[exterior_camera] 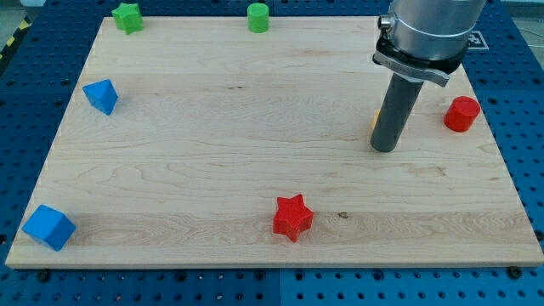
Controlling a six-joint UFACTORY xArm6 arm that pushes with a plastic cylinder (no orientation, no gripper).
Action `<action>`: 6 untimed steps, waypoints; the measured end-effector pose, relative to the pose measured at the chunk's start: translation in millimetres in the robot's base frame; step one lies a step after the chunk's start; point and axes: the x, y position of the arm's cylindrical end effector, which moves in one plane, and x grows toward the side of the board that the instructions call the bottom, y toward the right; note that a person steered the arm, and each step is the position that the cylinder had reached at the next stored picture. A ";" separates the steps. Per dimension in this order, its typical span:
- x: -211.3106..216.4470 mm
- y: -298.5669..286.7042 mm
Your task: Slightly move the red circle towards the yellow hexagon
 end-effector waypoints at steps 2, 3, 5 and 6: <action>-19.7 -0.1; -12.4 0.2; 9.9 78.5; -0.3 104.1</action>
